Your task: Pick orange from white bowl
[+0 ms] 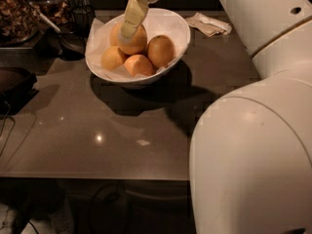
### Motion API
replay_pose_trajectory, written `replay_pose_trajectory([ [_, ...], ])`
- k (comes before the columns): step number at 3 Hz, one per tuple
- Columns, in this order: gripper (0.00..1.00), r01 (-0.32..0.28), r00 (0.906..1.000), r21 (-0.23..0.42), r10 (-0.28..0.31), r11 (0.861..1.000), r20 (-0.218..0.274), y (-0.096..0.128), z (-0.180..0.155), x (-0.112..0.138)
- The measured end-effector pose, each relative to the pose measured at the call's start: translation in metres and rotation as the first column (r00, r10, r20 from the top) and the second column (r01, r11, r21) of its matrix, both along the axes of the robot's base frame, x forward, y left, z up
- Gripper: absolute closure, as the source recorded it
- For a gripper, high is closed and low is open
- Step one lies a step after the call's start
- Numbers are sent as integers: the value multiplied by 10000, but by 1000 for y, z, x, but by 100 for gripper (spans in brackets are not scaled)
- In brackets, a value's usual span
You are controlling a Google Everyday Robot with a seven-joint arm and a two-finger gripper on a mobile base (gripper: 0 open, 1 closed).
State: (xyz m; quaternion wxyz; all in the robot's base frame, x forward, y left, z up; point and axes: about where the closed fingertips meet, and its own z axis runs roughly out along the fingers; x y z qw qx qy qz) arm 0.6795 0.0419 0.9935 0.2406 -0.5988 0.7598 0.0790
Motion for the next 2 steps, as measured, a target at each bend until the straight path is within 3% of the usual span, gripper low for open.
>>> replay_pose_trajectory([
  [1,21,-151,9994,88,154,9998,-317,7,-9,0],
  [2,25,-177,9983,67,181,9998,-553,10,-17,2],
])
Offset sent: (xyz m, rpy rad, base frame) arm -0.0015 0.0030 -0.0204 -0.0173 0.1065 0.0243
